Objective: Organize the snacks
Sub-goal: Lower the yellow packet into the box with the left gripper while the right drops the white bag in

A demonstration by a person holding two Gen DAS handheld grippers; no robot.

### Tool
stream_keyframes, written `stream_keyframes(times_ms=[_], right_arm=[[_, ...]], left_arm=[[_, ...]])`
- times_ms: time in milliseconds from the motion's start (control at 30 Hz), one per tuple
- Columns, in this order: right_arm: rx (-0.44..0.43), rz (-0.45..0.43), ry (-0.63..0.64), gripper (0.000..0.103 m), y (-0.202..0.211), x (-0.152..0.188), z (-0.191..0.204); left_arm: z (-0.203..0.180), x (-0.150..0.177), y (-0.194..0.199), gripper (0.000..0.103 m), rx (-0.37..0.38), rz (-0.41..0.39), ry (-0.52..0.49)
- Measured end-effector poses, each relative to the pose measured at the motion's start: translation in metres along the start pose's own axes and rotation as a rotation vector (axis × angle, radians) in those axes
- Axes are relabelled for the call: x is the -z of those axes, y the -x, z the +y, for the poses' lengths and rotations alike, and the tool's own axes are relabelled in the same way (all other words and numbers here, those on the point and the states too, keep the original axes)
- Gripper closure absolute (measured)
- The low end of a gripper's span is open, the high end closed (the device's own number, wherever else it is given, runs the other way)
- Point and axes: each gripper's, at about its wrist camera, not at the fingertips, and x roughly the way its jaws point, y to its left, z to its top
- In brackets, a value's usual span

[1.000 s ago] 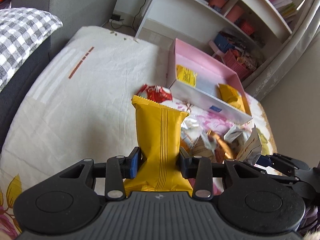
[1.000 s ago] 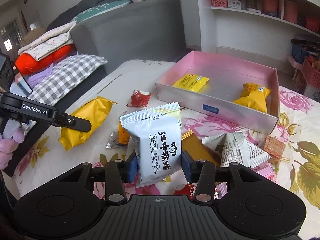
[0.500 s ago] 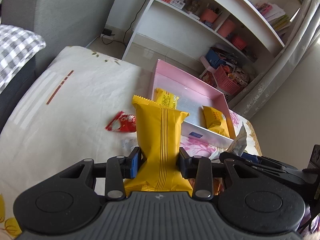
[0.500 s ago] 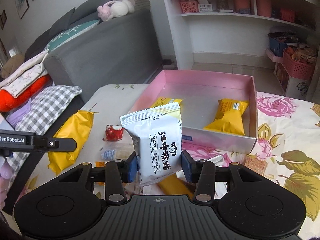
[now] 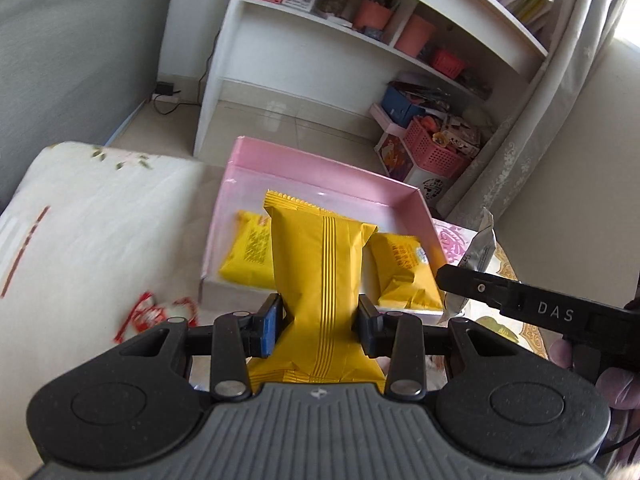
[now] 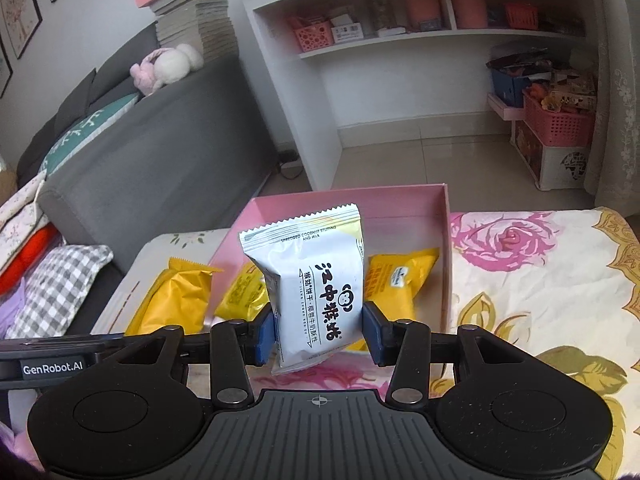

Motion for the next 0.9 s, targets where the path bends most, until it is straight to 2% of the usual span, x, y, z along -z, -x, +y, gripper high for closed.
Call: stream_keyframes(times_ms=[200,333,533,733,900], right_arm=[[-0.001,-0.039,-0.057,0.059,-0.010,-0.018,-0.020],[-0.008,-0.035,-0.064,0.059,-0.027,-0.028,-0.026],[-0.011,0.033,-0.079,0.059,-0.062,-0.045,-0.023],[0.047,0.118,-0.079,0.059,-0.096,-0.051,-0.019],[0.074,0.129,-0.063,0.059,-0.107,-0.053,-0.015]], left_arm=[[-0.015,-0.012,-0.027,0.067,0.010,-0.006,-0.059],[-0.016,-0.015,-0.045,0.067,0.008,-0.005,-0.071],[-0.017,-0.016,-0.067,0.067,-0.009,0.009,-0.078],[-0.006,-0.016,-0.080,0.067,-0.043,0.027,-0.037],[0.002,-0.016,-0.083,0.067,-0.054,0.034,-0.023]])
